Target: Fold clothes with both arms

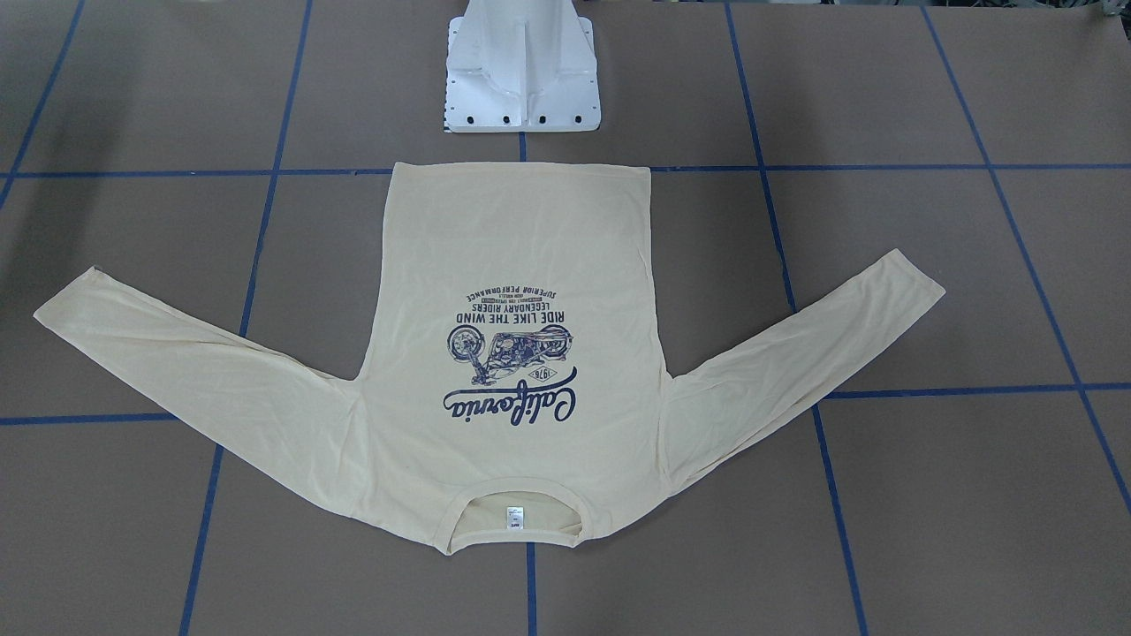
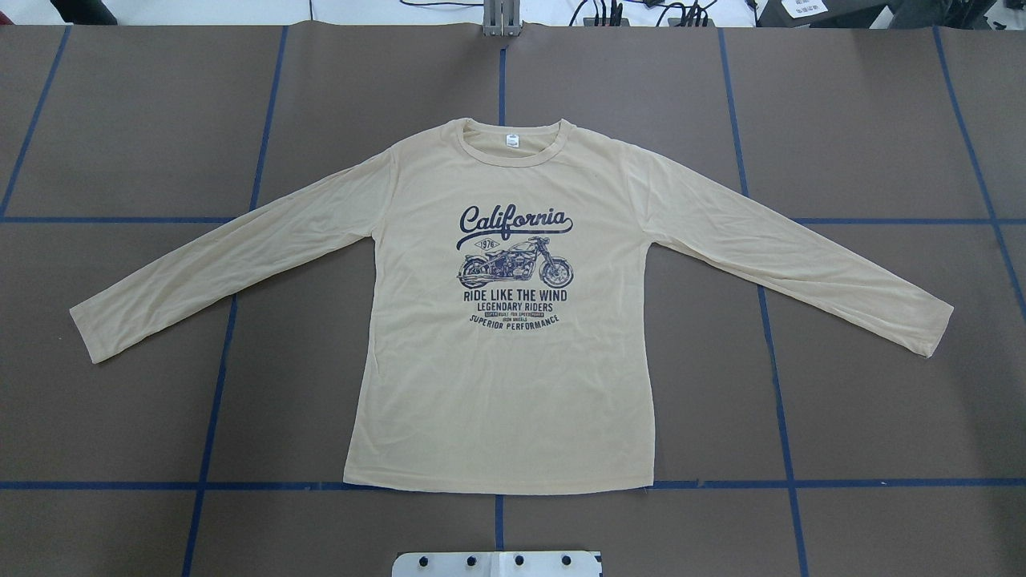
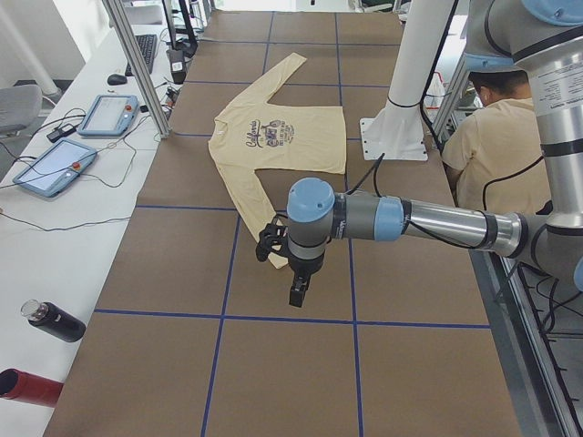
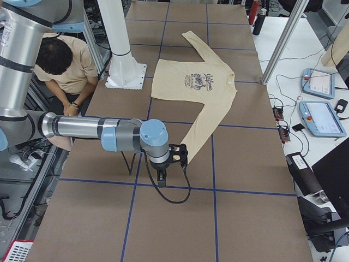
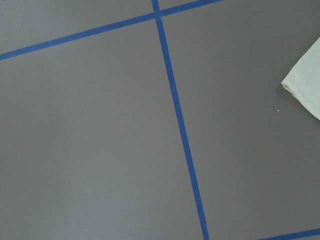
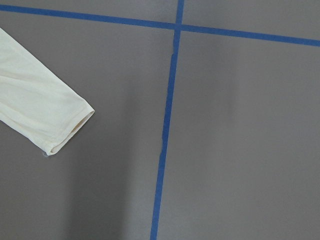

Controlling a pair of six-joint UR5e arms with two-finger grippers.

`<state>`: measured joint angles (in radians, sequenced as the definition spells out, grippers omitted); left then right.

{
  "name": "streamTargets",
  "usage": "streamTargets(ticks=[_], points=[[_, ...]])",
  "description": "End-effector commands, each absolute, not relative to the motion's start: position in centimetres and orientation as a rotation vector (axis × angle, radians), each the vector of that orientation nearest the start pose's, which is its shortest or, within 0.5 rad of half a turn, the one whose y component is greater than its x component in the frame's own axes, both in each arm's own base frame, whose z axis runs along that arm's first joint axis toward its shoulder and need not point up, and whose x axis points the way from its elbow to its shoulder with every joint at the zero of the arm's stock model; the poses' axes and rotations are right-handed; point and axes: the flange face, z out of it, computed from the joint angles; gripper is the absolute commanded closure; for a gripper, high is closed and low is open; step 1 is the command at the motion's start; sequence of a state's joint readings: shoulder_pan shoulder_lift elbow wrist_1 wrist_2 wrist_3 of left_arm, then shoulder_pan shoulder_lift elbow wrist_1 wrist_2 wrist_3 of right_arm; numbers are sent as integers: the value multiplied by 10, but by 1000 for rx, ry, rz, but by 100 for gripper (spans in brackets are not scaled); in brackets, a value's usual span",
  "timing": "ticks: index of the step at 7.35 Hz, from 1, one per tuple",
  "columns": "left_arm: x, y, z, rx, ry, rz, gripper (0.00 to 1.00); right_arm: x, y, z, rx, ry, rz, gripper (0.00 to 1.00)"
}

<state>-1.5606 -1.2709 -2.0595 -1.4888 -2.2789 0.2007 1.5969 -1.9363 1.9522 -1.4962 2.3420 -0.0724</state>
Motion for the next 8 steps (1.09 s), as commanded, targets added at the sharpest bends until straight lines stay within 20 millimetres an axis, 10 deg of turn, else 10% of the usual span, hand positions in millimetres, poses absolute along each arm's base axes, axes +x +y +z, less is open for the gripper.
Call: streamTargets(ticks=[1,3,7,8], points=[[-66,-406,501,361,663,303,0,73,-355,573,250,-760,-119,0],[-74,-442,451,586,638,313,0,81,-371,560,386,-745,-148,0],[-73,-447,444,683,643,324,0,77,-395,550,397,-761,-130,0],[-71,-451,456,672,647,326,0,50,-401,548,340,-792,-91,0]])
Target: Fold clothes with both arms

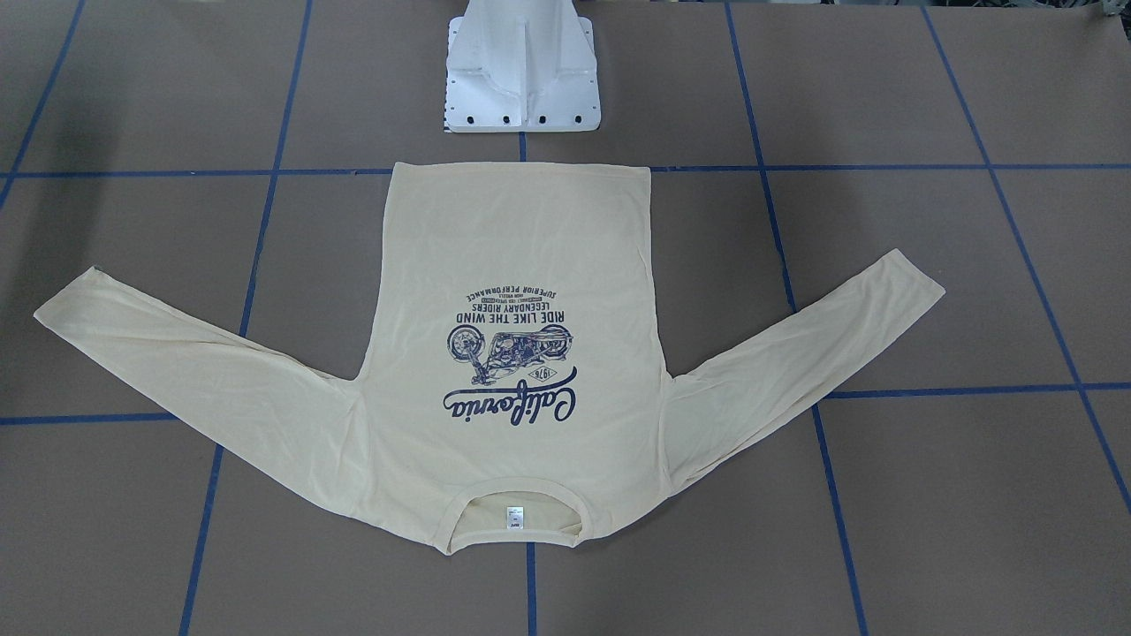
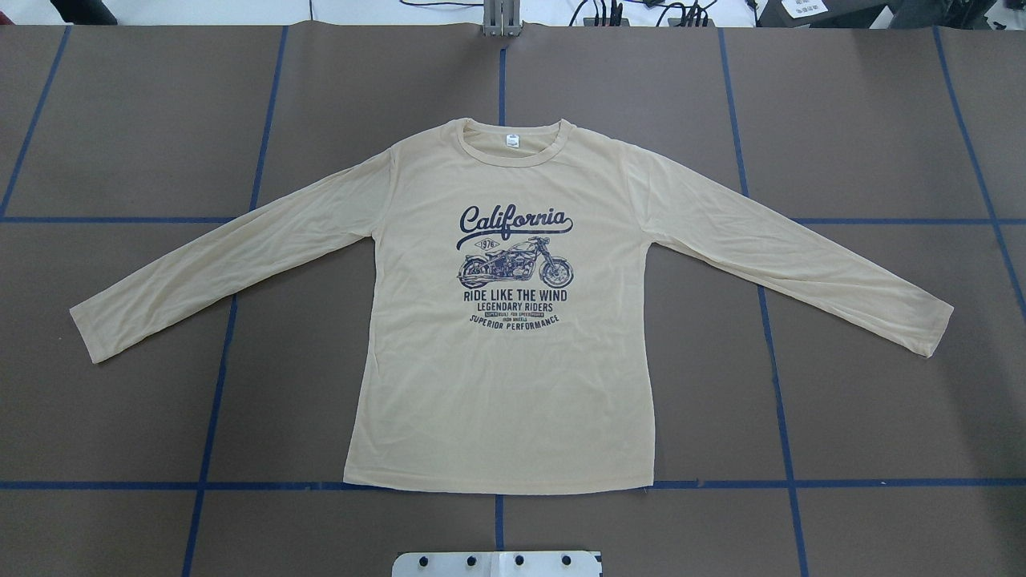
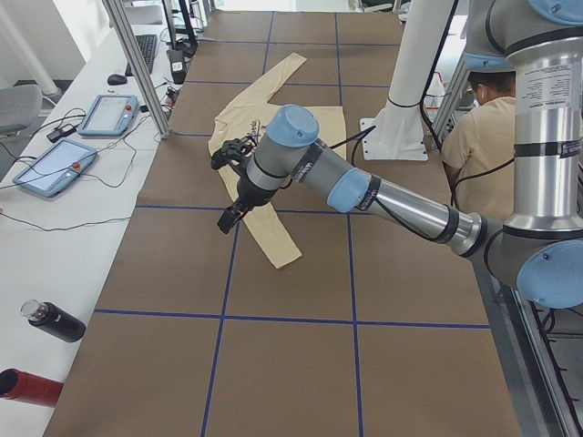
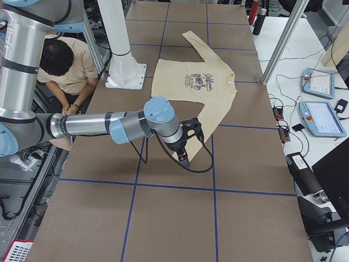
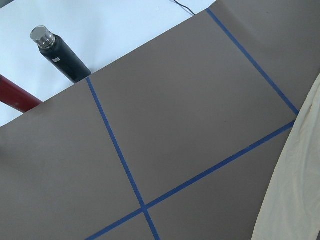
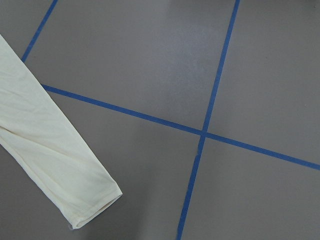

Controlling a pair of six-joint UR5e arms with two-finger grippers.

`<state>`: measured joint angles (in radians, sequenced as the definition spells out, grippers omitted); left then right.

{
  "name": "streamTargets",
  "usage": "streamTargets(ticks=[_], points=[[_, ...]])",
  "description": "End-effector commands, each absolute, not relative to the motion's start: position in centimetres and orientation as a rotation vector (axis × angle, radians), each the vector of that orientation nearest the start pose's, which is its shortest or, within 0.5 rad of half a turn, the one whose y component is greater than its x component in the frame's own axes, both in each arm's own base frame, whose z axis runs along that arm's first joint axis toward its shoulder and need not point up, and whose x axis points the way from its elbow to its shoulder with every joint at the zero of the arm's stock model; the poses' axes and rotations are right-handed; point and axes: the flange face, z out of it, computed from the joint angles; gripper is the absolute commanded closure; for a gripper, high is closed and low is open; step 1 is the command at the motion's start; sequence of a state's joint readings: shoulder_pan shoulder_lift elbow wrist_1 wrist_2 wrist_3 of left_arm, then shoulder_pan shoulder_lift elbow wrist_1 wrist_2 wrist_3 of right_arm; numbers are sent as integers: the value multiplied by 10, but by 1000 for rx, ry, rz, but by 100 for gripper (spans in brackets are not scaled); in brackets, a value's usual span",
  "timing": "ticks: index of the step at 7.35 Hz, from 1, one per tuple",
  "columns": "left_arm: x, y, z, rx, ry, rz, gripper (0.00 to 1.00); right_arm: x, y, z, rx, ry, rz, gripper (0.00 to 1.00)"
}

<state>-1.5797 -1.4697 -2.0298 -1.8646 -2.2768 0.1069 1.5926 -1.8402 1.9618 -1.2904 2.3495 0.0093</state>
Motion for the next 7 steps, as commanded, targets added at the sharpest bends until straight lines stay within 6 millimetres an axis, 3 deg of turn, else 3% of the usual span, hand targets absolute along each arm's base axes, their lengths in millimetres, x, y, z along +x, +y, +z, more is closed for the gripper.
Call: streamTargets(ticks=[1,3,5,7], points=[[-71,-452,459,668,647,326,0,23,-408,546,334,-825,-54,0],[-71,-451,458,670,648,329,0,-31,-415,578,352,-872,29,0],[-70,-451,458,672,647,332,0,-89,-413,597,375,-854,103,0],[-70,-451,458,672,647,332,0,-122,-402,639,410,-848,138,6]])
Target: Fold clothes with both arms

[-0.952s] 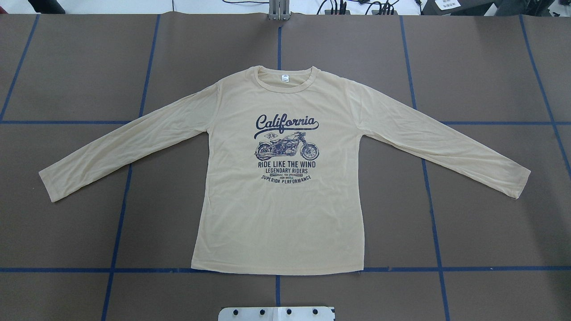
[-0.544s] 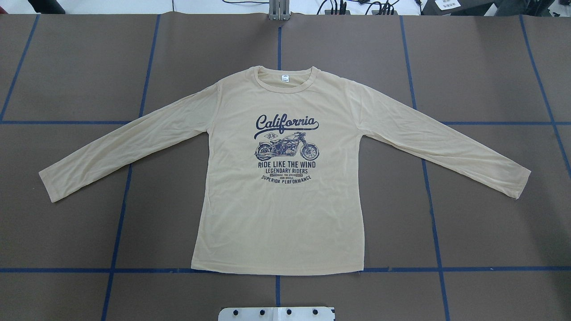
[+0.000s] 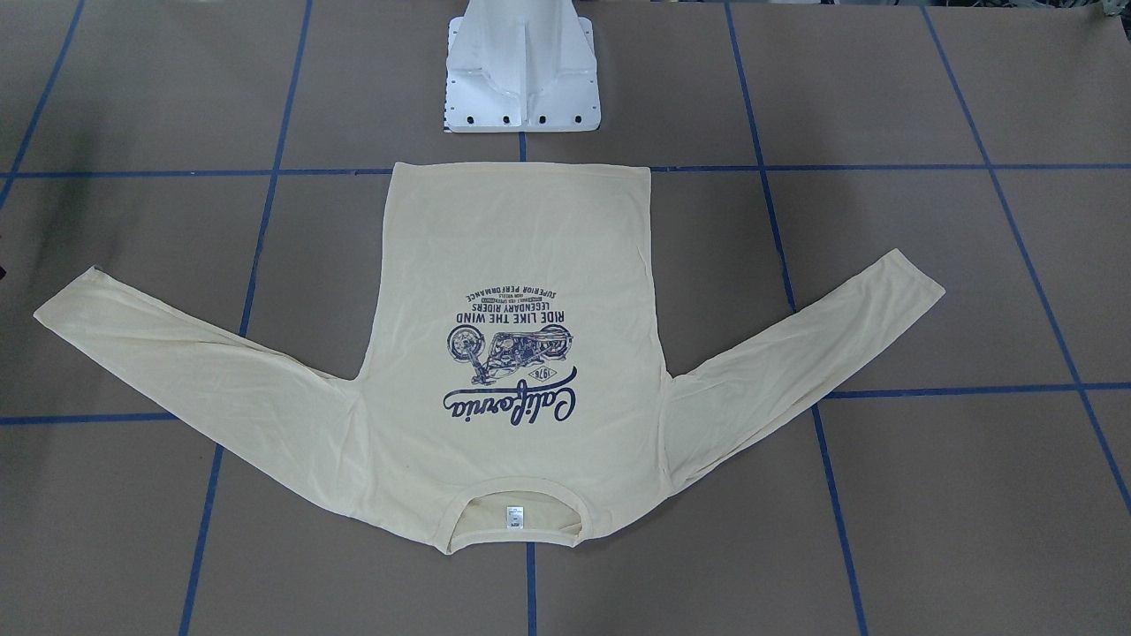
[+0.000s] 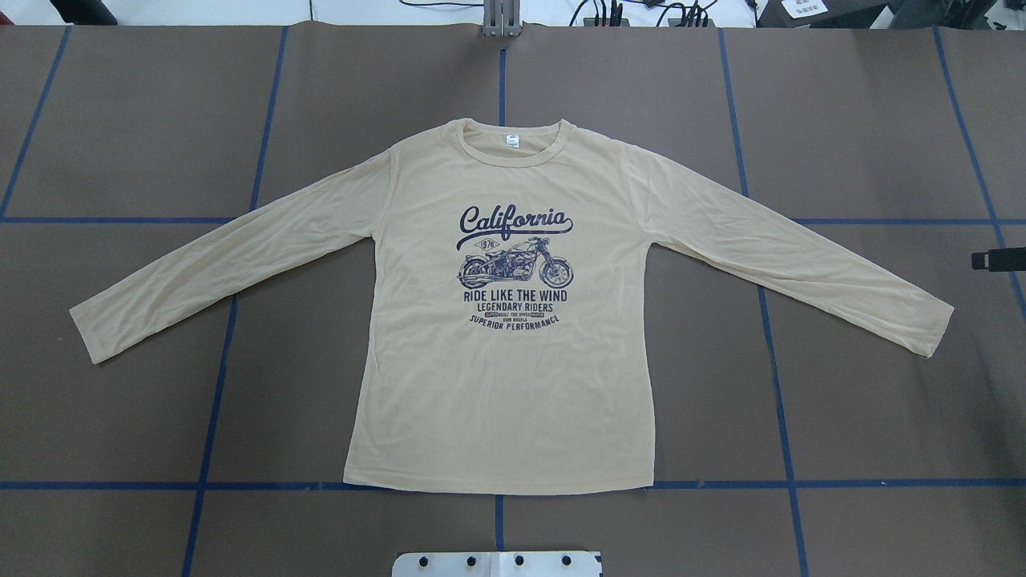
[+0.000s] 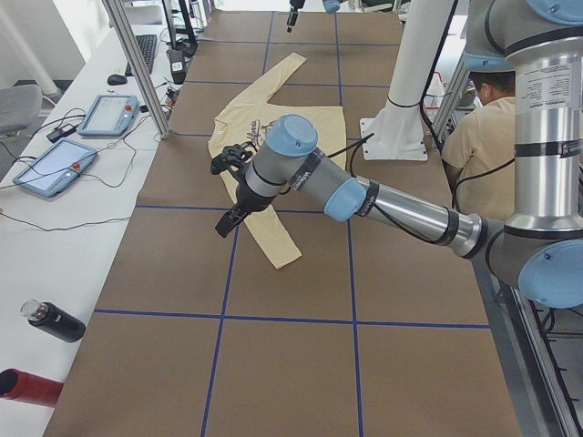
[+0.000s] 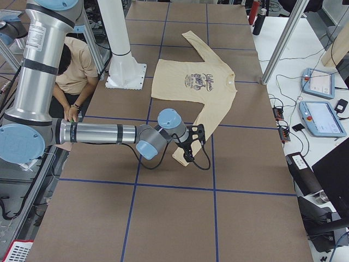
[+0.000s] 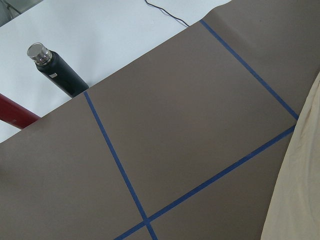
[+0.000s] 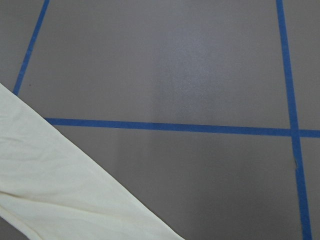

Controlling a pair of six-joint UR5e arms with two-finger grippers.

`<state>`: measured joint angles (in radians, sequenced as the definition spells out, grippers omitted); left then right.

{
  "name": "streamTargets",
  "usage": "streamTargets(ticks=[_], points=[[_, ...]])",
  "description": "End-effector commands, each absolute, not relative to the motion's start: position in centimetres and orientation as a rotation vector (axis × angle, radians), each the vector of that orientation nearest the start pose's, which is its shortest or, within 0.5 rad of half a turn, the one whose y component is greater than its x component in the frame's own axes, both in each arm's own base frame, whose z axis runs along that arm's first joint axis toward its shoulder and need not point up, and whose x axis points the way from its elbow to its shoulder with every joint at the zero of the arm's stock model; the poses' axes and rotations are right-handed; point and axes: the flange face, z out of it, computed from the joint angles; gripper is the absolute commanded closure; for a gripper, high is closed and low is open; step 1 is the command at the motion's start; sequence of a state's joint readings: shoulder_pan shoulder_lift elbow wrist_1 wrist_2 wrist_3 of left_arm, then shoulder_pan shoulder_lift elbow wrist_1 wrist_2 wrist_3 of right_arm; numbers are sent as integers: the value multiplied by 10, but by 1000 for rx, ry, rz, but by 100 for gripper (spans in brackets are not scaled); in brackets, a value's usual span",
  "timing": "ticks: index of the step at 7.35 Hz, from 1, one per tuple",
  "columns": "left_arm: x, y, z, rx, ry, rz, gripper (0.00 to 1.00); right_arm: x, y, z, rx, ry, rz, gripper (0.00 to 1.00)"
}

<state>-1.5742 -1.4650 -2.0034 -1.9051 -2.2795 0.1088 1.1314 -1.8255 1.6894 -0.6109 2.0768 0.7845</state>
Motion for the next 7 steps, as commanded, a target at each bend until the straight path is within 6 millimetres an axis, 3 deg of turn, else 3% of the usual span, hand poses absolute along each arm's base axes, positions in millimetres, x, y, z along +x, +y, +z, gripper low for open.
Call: streamTargets(ticks=[1,4,5,7], points=[[-70,-451,458,672,647,332,0,-143,-397,645,426,-839,174,9],[-70,-451,458,672,647,332,0,-172,-384,659,428,-784,173,31],[-70,-451,458,672,647,332,0,-175,-380,664,427,-779,165,34],[-70,-452,458,674,645,334,0,-172,-371,695,456,-779,160,35]])
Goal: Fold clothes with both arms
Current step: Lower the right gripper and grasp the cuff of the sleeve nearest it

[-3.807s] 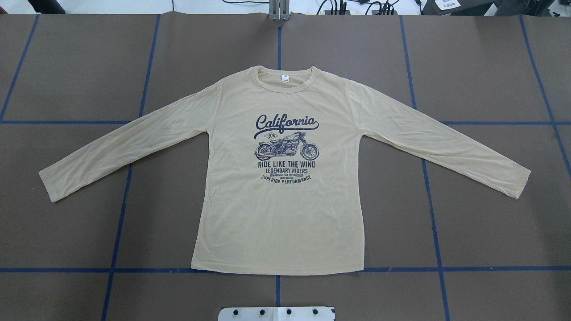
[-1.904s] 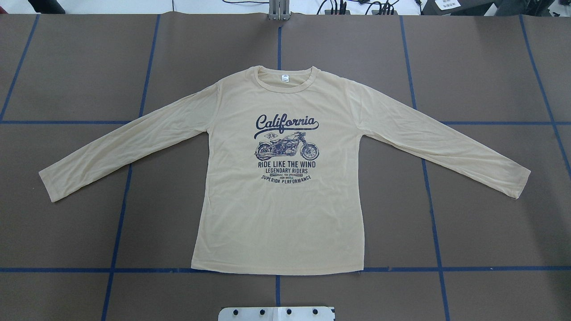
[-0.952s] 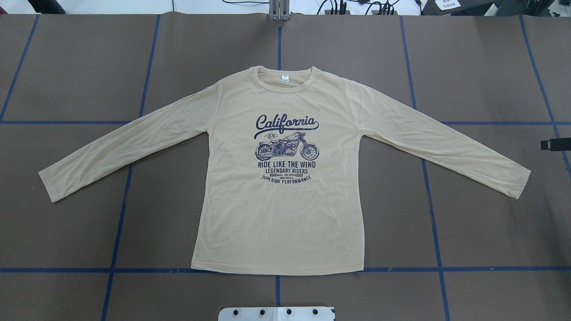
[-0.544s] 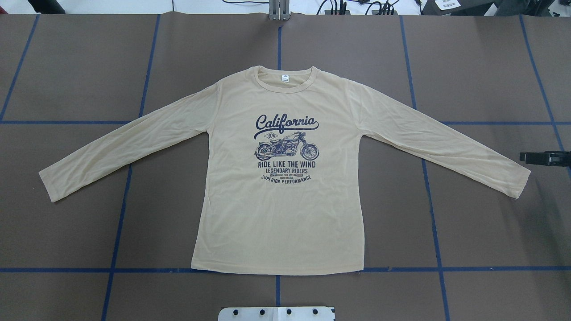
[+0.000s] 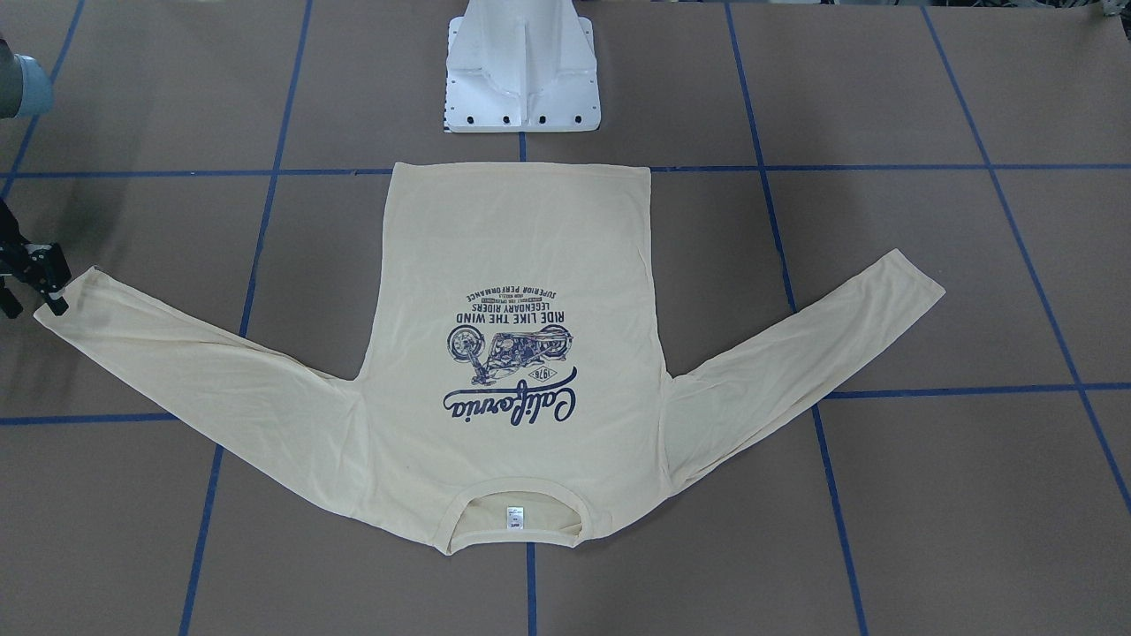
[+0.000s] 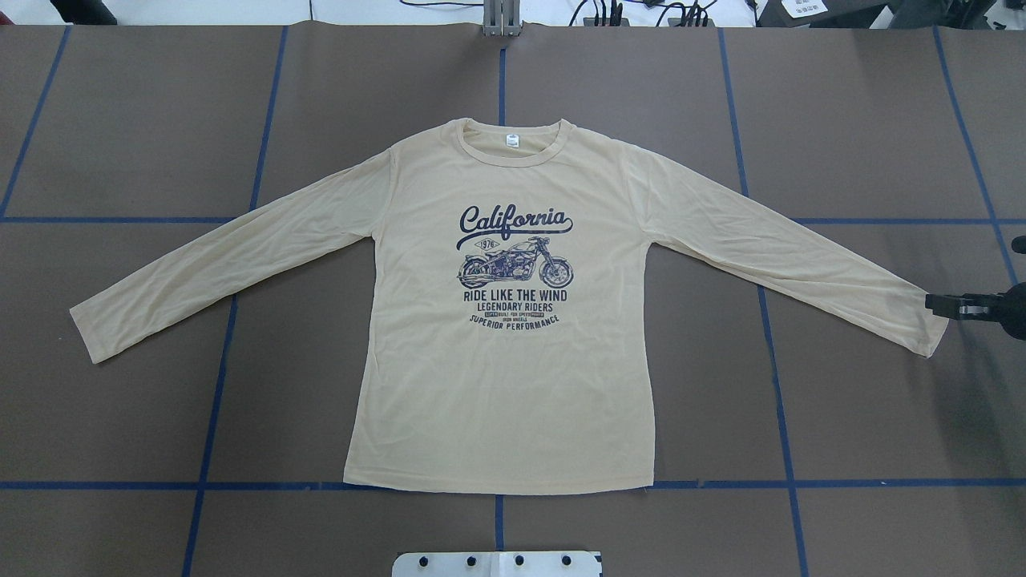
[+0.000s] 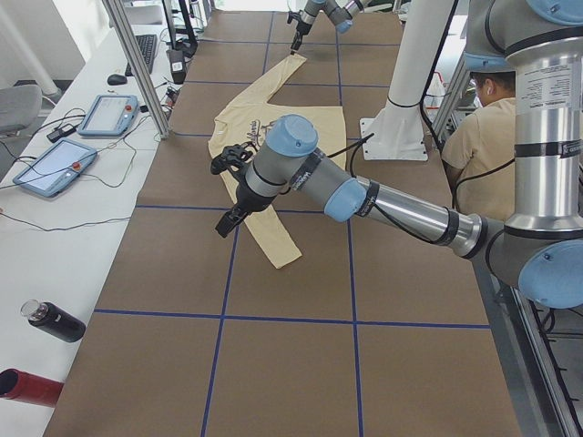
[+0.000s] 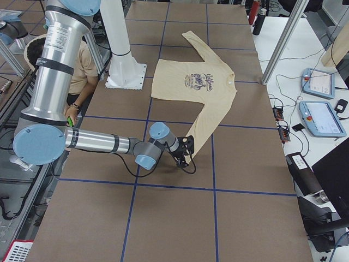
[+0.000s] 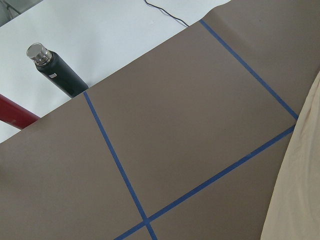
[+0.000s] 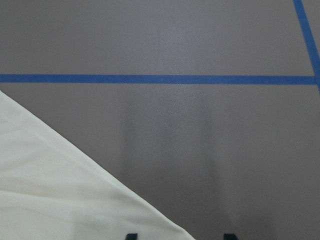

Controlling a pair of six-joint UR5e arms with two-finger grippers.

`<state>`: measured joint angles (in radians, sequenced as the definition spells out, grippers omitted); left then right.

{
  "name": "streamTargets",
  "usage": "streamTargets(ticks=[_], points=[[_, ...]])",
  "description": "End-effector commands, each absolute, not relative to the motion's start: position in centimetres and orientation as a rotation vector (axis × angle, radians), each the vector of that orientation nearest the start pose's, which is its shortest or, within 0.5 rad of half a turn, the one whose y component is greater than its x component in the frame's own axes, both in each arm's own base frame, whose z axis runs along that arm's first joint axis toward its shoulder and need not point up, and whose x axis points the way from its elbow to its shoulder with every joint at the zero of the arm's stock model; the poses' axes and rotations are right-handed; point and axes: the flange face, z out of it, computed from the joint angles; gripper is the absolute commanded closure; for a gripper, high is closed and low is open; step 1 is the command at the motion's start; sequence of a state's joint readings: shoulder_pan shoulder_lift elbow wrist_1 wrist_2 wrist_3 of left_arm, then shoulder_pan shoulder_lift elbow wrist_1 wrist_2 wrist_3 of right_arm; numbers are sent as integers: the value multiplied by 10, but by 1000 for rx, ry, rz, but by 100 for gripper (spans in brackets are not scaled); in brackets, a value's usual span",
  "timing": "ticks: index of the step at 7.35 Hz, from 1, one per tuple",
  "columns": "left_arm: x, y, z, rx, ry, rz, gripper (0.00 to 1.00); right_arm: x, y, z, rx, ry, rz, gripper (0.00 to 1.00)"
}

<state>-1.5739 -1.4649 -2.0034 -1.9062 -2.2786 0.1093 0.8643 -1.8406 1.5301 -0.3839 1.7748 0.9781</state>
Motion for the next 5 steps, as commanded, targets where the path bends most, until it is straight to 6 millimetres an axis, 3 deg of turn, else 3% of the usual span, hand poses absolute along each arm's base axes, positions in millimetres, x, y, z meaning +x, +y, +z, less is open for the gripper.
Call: streamTargets(ticks=[1,3,5], points=[[-70,-451,458,674,647,334,0,-172,-371,694,458,-782,160,38],[-70,-452,458,674,645,335,0,-174,-372,692,455,-789,169,63],[-70,-452,458,675,644,336,0,-177,-371,692,454,-793,162,65]])
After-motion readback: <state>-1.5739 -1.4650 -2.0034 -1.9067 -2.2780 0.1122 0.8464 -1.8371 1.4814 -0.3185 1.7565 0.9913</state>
